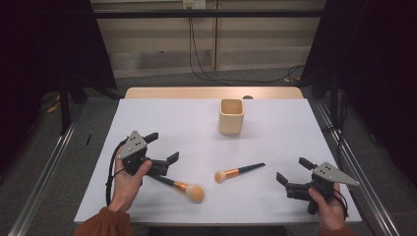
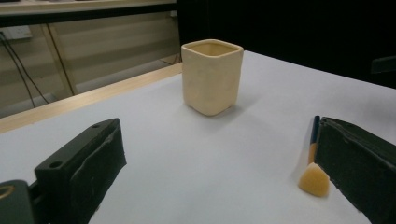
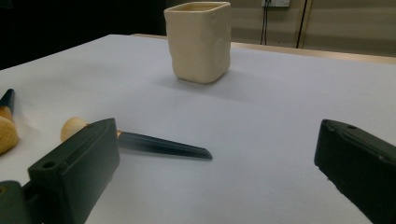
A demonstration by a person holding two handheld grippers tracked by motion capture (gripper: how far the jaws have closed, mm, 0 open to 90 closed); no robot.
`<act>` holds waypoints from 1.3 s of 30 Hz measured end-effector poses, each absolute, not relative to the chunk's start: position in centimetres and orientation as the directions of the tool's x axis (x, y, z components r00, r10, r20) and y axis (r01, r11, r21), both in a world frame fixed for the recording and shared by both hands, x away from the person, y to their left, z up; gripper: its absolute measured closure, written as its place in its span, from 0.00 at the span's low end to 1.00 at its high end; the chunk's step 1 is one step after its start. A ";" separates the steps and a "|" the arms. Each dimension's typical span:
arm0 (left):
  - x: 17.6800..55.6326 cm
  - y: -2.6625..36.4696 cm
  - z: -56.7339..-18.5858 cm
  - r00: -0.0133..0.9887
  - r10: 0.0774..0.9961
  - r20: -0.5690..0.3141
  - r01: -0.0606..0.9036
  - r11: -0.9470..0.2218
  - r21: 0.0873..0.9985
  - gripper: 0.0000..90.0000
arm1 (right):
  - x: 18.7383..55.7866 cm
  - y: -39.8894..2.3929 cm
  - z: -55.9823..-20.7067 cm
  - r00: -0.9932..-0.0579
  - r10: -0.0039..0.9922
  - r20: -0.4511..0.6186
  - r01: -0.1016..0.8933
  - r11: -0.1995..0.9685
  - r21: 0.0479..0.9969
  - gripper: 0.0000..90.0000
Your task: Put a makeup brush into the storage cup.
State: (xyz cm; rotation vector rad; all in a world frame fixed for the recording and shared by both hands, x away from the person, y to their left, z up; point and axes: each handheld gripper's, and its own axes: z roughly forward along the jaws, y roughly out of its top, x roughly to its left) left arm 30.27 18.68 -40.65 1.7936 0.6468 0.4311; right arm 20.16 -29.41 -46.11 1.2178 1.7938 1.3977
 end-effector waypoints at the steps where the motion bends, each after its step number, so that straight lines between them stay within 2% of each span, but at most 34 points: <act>1: 30.4 18.6 -40.6 0.789 0.614 -0.025 0.214 -0.236 0.948 0.02 | 20.2 -29.4 -46.1 -0.433 0.895 0.104 0.318 0.044 0.947 0.00; 15: 31.3 17.8 -39.9 0.849 0.528 -0.019 0.261 -0.388 0.884 0.03 | 20.2 -29.5 -46.2 -0.432 0.896 0.105 0.323 0.045 0.945 0.00; 18: 31.4 18.1 -39.9 0.859 0.509 -0.053 0.287 -0.392 0.874 0.03 | 20.2 -29.5 -46.1 -0.431 0.896 0.103 0.323 0.047 0.945 0.00; 26: 31.8 18.0 -39.8 0.881 0.474 0.001 0.290 -0.542 0.789 0.03 | 20.2 -29.4 -46.2 -0.434 0.895 0.106 0.325 0.046 0.944 0.00; 39: 32.6 17.6 -40.2 0.917 0.397 -0.041 0.320 -0.670 0.670 0.04 | 20.2 -29.4 -46.2 -0.435 0.894 0.104 0.325 0.048 0.944 0.00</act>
